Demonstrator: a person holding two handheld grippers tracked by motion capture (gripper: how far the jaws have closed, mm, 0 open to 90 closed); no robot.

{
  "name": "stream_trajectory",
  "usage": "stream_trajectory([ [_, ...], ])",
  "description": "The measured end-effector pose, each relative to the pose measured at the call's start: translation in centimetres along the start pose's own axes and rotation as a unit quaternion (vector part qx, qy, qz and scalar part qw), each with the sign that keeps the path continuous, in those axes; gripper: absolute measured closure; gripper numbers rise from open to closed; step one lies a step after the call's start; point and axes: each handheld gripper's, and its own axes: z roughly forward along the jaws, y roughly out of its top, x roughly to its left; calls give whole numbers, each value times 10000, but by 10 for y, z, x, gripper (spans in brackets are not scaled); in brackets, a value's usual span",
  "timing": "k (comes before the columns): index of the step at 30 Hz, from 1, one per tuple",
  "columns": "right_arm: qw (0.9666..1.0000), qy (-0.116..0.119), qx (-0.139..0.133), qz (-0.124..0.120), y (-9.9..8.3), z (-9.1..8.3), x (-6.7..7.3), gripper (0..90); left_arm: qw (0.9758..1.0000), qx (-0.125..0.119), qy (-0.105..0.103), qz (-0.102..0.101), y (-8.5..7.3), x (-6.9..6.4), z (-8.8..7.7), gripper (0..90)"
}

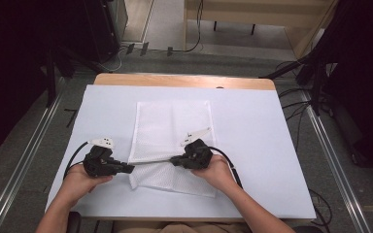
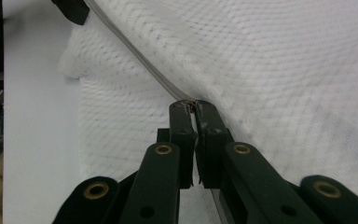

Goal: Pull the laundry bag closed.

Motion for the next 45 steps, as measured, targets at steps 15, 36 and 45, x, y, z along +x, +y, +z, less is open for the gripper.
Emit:
stream_trajectory([
  [15, 9998, -85, 93, 134, -11, -13, -8, 883, 10000, 27, -26, -36, -1, 1, 0, 877],
  [36, 9996, -165, 132, 197, -25, -34, -12, 883, 10000, 2, -1, -15, -2, 1, 1, 875],
  [45, 9995, -198, 114, 230, -30, -42, -14, 882, 10000, -5, -24, -33, -3, 2, -1, 875],
])
